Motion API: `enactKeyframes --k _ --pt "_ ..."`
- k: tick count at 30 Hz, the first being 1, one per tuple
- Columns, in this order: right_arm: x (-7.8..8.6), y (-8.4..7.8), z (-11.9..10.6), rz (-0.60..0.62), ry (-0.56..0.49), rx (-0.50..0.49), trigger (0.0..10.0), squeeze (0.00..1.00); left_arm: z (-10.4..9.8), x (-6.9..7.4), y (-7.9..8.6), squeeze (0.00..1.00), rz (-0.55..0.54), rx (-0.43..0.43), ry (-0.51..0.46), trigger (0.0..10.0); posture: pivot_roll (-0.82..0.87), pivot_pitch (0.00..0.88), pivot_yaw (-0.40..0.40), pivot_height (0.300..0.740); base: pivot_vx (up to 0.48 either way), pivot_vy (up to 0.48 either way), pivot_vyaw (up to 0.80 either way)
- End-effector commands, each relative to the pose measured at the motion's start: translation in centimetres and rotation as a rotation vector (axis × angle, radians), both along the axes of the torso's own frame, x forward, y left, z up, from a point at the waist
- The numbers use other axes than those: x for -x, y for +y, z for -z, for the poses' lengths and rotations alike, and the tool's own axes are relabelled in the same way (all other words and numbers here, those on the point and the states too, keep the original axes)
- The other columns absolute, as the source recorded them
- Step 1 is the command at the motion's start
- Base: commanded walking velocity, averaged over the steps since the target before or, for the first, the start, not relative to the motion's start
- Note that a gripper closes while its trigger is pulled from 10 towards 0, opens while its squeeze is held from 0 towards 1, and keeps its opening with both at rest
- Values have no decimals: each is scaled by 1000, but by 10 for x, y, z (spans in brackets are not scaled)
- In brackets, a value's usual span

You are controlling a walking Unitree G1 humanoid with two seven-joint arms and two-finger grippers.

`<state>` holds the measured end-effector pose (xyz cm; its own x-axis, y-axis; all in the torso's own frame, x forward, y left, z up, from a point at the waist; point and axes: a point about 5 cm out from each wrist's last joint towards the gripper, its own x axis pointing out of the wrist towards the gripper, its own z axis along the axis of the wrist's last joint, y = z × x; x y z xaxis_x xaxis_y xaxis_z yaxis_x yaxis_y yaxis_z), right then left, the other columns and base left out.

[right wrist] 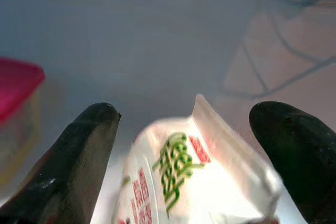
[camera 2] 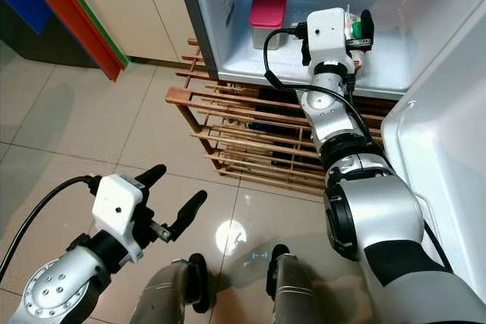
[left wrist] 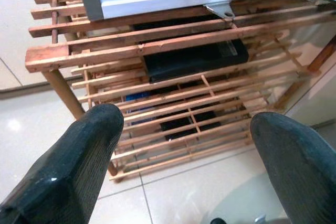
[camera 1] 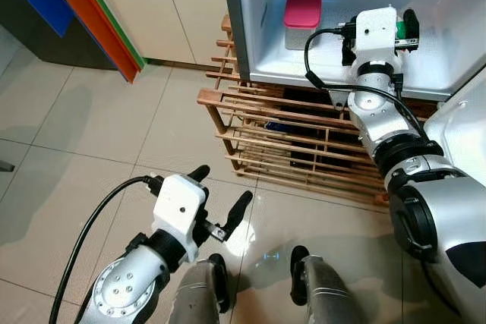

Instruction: Restocking fridge

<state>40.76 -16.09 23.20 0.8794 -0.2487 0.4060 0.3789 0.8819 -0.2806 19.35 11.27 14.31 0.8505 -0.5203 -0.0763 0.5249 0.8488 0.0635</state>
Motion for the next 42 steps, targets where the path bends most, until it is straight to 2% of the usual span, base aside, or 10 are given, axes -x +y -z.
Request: enactKeyframes --k 1,10,15,16,22,24,27,28,32,42 --pt "4 9 -5 -37 -86 -9 10000 0 4 -4 -1 0 -2 -2 0 10000 204 267 70 740 0 0 0" --pt "8 14 -18 -105 -183 -5 10000 0 6 -30 -12 0 24 17 -47 10000 137 169 43 740 0 0 0" --pt "11 11 -29 -132 -234 -63 10000 0 7 -43 -18 0 27 27 -57 10000 112 125 28 740 0 0 0" --pt "13 9 -30 -149 -240 -99 10000 0 10 -52 -15 0 8 29 -55 10000 93 93 17 740 0 0 0" --pt "23 5 -24 -175 -235 -159 10000 0 11 -66 -10 0 -15 18 -74 10000 70 57 11 740 0 0 0" --pt "27 8 0 -207 -131 -271 10000 0 15 -76 -5 0 -56 19 -52 10000 57 35 9 740 0 0 0" --pt "28 12 14 -237 -67 -333 10000 0 17 -80 -3 0 -80 17 -39 10000 50 20 9 740 0 0 0" --pt "30 17 32 -277 21 -392 10000 0 15 -85 -1 0 -91 14 -56 10000 47 16 10 740 0 0 0" --pt "37 26 62 -337 171 -486 10000 0 12 -90 0 0 -102 4 -90 10000 48 13 11 740 0 0 0" --pt "42 19 103 -288 337 -447 10000 0 13 -80 12 0 -147 25 -105 10000 89 35 19 740 0 0 0"
